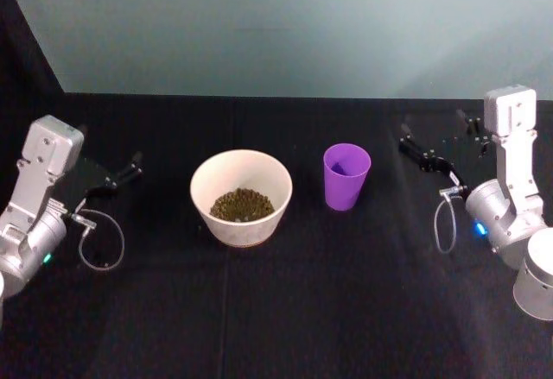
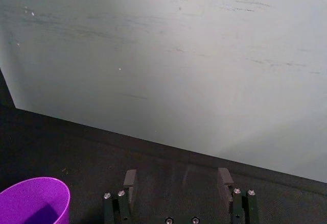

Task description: Pick up the cup and pour the mung beans from the cup into the bowl.

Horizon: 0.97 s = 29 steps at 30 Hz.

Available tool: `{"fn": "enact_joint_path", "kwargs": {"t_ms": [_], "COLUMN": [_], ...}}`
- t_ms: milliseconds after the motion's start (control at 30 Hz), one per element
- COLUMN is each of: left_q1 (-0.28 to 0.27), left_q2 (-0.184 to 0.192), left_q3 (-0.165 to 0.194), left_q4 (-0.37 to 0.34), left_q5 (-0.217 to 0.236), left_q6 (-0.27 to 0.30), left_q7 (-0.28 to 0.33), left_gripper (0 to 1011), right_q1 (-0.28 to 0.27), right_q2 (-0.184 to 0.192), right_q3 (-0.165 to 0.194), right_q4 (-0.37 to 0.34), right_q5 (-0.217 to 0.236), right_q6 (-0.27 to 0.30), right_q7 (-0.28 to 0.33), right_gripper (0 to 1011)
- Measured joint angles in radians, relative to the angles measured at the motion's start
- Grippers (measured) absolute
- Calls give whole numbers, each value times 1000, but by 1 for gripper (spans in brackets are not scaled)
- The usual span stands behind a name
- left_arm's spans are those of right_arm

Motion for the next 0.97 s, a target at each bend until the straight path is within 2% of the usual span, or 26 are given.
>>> {"fn": "enact_joint_path", "kwargs": {"t_ms": [967], "left_q1": [0], "left_q2": [0], "left_q3": [0], "left_q4": [0], "left_q5": [0], "left_q6": [0], "left_q7": [0], "left_gripper": [1000], "right_q1": [0], "right_q2": [1], "right_q3": [-1], "right_q4": [1], "right_q5": [1], "right_q6": [-2], "right_q7": [0], "right_gripper": [1003]}}
